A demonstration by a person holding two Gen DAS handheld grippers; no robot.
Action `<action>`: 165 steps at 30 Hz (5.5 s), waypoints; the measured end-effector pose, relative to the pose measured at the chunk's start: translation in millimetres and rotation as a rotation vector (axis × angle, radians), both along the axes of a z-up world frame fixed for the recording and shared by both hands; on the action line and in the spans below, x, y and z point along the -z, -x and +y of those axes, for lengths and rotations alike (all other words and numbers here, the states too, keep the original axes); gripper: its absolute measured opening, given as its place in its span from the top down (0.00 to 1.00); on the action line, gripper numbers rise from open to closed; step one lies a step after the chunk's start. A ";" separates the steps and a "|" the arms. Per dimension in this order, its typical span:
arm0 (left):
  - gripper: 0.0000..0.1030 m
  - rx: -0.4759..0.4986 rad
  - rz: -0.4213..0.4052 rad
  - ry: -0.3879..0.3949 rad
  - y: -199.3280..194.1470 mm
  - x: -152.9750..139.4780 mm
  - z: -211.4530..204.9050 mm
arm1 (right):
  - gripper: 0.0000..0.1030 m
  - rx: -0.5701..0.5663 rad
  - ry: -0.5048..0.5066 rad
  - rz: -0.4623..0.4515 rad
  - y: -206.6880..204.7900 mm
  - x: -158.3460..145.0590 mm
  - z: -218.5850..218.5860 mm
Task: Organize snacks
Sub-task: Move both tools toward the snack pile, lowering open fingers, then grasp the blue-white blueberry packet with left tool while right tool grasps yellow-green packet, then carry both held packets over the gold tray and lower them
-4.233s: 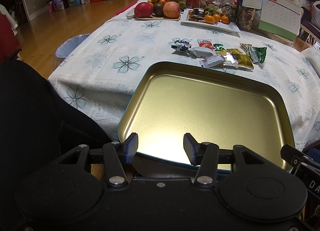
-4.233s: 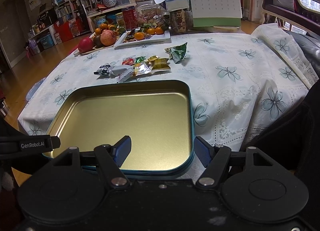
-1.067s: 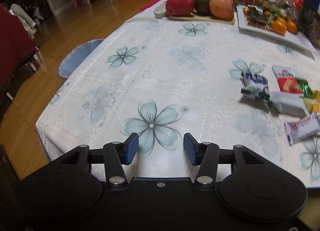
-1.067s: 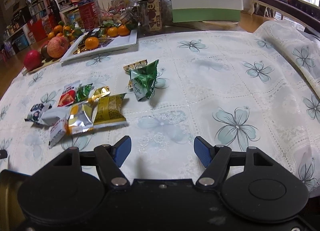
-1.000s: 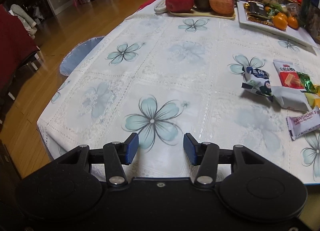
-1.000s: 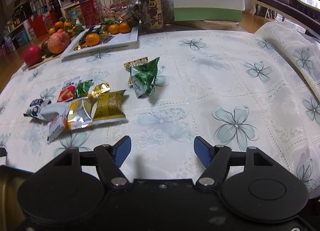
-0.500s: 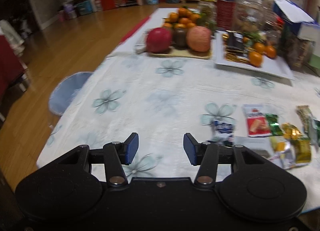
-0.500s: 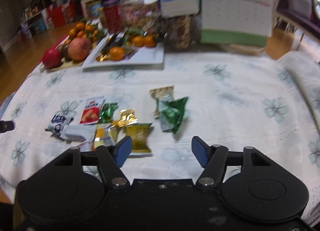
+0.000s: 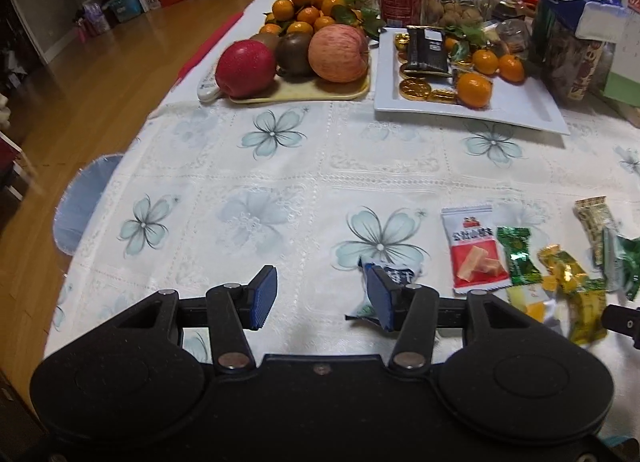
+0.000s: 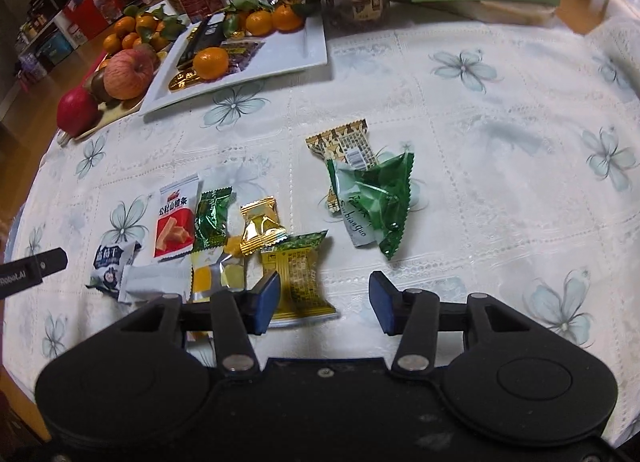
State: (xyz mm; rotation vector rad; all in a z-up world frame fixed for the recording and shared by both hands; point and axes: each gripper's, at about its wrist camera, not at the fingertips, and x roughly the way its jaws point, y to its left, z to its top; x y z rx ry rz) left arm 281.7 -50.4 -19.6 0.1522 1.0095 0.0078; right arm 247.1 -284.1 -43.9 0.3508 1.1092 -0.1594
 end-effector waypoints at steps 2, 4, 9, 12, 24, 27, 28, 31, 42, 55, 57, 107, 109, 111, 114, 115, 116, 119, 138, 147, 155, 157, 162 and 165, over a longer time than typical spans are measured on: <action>0.45 -0.011 0.018 0.004 -2.8 1.6 0.9 | 0.50 0.012 0.006 0.018 -5.4 4.4 1.5; 0.45 -0.019 0.049 0.045 -5.8 2.5 4.1 | 0.50 0.010 0.028 0.028 -9.2 8.1 6.1; 0.45 -0.046 0.097 0.103 -16.1 1.4 13.9 | 0.51 -0.012 0.039 0.021 -14.7 10.8 16.8; 0.45 -0.089 0.112 0.143 -22.6 0.3 21.9 | 0.51 0.000 0.007 0.037 -18.7 14.8 18.8; 0.45 -0.098 0.186 0.167 -34.4 19.1 3.7 | 0.54 -0.014 0.031 0.082 -22.4 23.0 30.8; 0.45 -0.098 0.196 0.162 -37.2 25.0 0.5 | 0.59 -0.021 0.069 0.093 -21.3 22.8 35.5; 0.45 -0.099 0.199 0.165 -38.1 26.7 -0.1 | 0.61 -0.022 0.075 0.100 -20.3 22.4 36.5; 0.45 -0.105 0.209 0.169 -40.1 31.7 -2.4 | 0.64 -0.016 0.070 0.119 -19.0 21.9 35.9; 0.44 -0.093 0.196 0.139 -46.3 39.7 -14.8 | 0.67 0.032 0.000 0.135 -13.1 18.4 21.6; 0.60 -0.110 0.273 0.222 -41.8 51.1 -6.1 | 0.67 0.099 -0.157 0.073 -4.3 0.9 -9.4; 0.61 -0.129 0.279 0.253 -41.2 49.5 -1.0 | 0.67 0.106 -0.184 0.079 -2.4 1.4 -12.4; 0.61 0.071 0.025 0.342 211.2 -17.2 41.6 | 0.67 0.118 -0.040 -0.414 245.9 -51.0 31.0; 0.61 0.068 0.037 0.338 221.3 -13.3 42.2 | 0.67 0.121 -0.069 -0.393 260.3 -45.0 36.9; 0.61 0.067 0.046 0.329 229.3 -10.6 42.2 | 0.67 0.114 -0.098 -0.365 272.4 -38.1 45.0; 0.61 0.065 0.052 0.329 238.8 -9.7 44.4 | 0.66 0.085 -0.116 -0.338 284.1 -34.4 54.0; 0.61 0.061 0.052 0.332 241.0 -10.3 45.9 | 0.66 0.074 -0.111 -0.335 287.3 -34.2 56.8; 0.61 0.052 0.054 0.338 244.0 -10.5 47.8 | 0.66 0.066 -0.101 -0.337 293.4 -34.8 60.4; 0.61 0.019 0.103 0.387 247.7 -5.2 58.0 | 0.66 0.062 -0.099 -0.339 303.2 -34.8 62.5; 0.61 -0.047 0.244 0.401 243.3 18.7 66.3 | 0.66 0.076 -0.168 -0.188 308.2 -10.2 63.6; 0.61 -0.033 0.251 0.380 242.2 19.8 62.4 | 0.66 0.078 -0.158 -0.163 307.2 -6.9 63.3; 0.61 -0.024 0.246 0.361 242.7 19.6 59.6 | 0.66 0.074 -0.146 -0.153 305.8 -6.5 64.6; 0.61 -0.023 0.244 0.358 243.0 19.5 58.8 | 0.66 0.074 -0.146 -0.150 305.7 -6.2 64.9; 0.60 -0.023 0.242 0.355 243.3 19.4 58.9 | 0.64 0.077 -0.142 -0.152 305.8 -5.9 64.7; 0.60 -0.023 0.243 0.354 243.3 19.4 58.9 | 0.64 0.072 -0.135 -0.156 306.2 -6.5 65.4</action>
